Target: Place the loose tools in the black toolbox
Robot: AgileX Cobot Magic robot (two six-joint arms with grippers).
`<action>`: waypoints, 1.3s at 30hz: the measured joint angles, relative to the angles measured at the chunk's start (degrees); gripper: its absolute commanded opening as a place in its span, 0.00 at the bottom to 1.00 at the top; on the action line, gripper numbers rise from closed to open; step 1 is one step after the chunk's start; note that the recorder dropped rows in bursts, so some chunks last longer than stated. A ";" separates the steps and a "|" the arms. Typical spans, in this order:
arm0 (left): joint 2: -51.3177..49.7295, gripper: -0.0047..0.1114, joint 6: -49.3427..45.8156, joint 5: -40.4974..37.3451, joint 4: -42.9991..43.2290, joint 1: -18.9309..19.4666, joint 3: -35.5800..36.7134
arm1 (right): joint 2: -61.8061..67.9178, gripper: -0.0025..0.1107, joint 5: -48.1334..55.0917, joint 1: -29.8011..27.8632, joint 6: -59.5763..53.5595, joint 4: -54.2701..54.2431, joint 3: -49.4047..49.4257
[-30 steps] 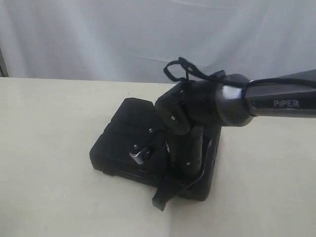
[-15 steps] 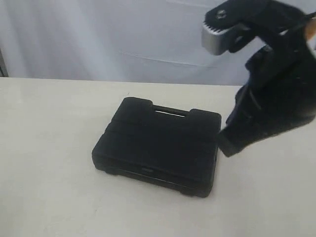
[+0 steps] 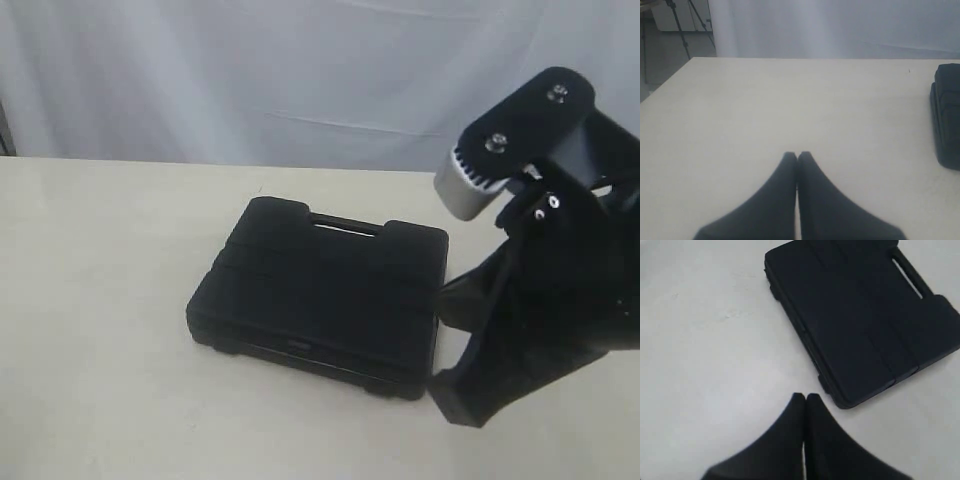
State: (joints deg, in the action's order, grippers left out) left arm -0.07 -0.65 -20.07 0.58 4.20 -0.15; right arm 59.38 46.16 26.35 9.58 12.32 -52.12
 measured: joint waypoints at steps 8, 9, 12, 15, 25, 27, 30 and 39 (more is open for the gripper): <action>0.00 0.04 0.00 0.00 0.00 0.00 0.00 | -0.97 0.02 -0.40 -0.71 10.13 7.40 0.10; 0.00 0.04 0.00 0.00 0.00 0.00 0.00 | -1.53 0.02 -0.40 -1.71 10.56 7.40 0.10; 0.00 0.04 0.00 0.00 0.00 0.00 0.00 | -3.40 0.02 -0.85 -6.71 9.76 4.87 0.10; 0.00 0.04 0.00 0.00 0.00 0.00 0.00 | -5.42 0.02 -2.49 -14.05 3.41 -1.61 0.10; 0.00 0.04 0.00 0.00 0.00 0.00 0.00 | -12.77 0.02 -7.78 -35.87 -29.24 -23.76 2.27; 0.00 0.04 0.00 0.00 0.00 0.00 0.00 | -13.37 0.02 -8.38 -36.37 -30.59 -23.76 3.77; 0.00 0.04 0.00 0.00 0.00 0.00 0.00 | -13.37 0.02 -10.69 -36.49 -31.11 -23.88 6.86; 0.00 0.04 0.00 0.00 0.00 0.00 0.00 | -17.89 0.02 -23.98 -36.49 -30.01 -20.53 20.73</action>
State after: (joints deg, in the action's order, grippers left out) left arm -0.07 -0.65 -20.07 0.58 4.20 -0.15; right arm 41.49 22.17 -10.13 -20.43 -8.21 -31.38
